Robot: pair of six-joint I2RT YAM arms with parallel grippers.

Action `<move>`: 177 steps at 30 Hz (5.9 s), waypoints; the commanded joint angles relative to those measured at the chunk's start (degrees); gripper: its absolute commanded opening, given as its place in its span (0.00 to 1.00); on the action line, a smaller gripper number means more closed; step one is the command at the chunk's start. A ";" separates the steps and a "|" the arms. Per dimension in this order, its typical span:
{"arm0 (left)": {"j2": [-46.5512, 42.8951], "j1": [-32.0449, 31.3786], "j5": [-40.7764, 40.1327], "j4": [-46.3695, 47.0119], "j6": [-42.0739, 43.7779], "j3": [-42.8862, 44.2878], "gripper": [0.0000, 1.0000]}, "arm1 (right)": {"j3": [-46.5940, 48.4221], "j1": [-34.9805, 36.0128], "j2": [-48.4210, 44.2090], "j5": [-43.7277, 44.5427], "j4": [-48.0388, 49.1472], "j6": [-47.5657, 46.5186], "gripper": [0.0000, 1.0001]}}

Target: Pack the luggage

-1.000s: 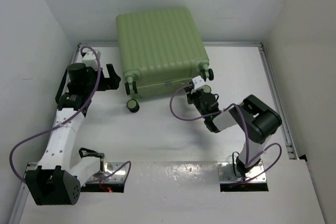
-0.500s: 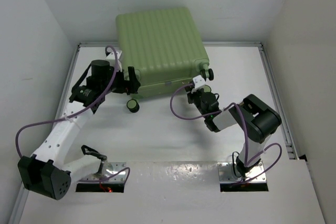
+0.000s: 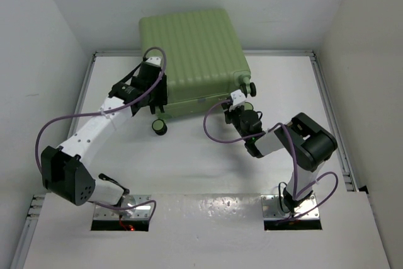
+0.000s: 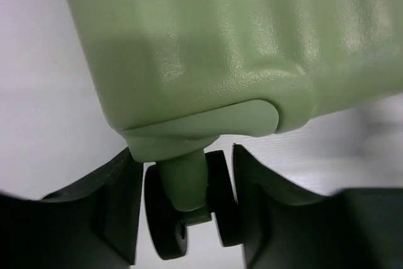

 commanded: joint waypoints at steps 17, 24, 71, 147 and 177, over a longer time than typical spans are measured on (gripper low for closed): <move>5.63 7.07 -0.54 -1.05 -0.98 2.00 0.00 | -1.95 -9.21 -6.50 11.29 6.70 1.40 0.00; 7.92 8.83 -0.54 -1.05 -2.12 3.67 0.00 | -5.20 -13.43 -8.69 12.61 4.59 2.28 0.00; 23.12 15.60 -1.42 20.14 24.85 7.18 0.00 | 69.38 -35.68 41.02 -21.66 -11.83 30.30 0.00; 21.80 -9.18 28.12 -5.26 -6.78 36.09 1.00 | 66.95 -14.93 37.00 -31.15 -10.36 34.71 0.00; 47.03 -19.47 5.53 -6.49 -19.70 56.14 0.88 | 61.15 -16.16 35.51 -30.71 -6.67 33.56 0.00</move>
